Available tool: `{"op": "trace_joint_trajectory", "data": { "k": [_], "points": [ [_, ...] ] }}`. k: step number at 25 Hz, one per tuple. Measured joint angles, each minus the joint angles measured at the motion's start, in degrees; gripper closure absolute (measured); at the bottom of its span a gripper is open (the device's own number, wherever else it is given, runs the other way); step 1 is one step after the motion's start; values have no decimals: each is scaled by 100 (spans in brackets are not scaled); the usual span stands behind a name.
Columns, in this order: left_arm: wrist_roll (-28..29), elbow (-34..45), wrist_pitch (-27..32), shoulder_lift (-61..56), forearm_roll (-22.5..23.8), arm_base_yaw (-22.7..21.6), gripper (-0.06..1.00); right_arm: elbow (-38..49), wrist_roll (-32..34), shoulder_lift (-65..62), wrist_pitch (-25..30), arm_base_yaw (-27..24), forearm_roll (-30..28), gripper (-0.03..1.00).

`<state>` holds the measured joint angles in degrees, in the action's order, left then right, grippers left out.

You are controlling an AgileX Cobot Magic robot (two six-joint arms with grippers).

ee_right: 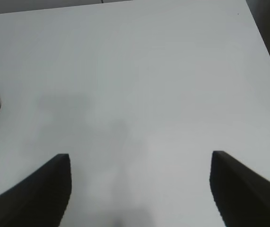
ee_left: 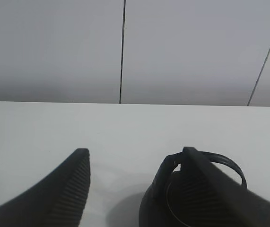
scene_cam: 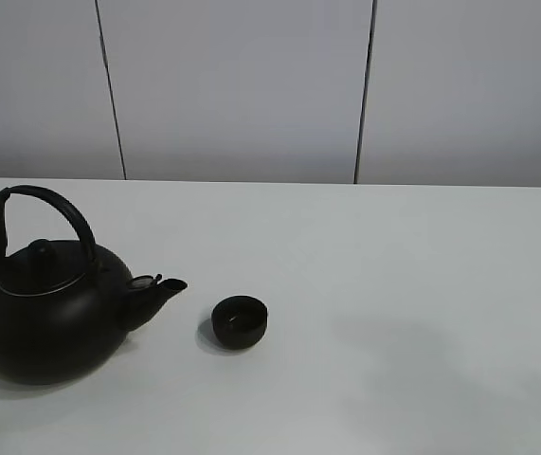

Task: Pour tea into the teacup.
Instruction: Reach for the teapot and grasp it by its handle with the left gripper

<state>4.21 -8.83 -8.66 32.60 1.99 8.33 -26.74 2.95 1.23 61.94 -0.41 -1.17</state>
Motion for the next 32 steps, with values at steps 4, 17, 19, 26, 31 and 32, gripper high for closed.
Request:
{"op": "trace_joint_trajectory", "data": {
  "k": [4,17,19,26,31,32],
  "points": [
    [148,232,-459,111,216,0,53,0,0,0,0,0,0,41],
    [880,275,-3556,3962,1638,0,53,0,2,0,0,0,0,41],
    [753,268,-4253,4719,1653,0,53,0,2,0,0,0,0,41],
    [-153,165,-5601,6610,1514,-258,53,0,2,0,6,0,0,41],
    [-286,10,-5725,6840,1387,-283,53,0,2,0,6,0,0,41],
    [-291,-31,-5725,6852,1312,-288,53,0,2,0,6,0,0,41]
  ]
}}
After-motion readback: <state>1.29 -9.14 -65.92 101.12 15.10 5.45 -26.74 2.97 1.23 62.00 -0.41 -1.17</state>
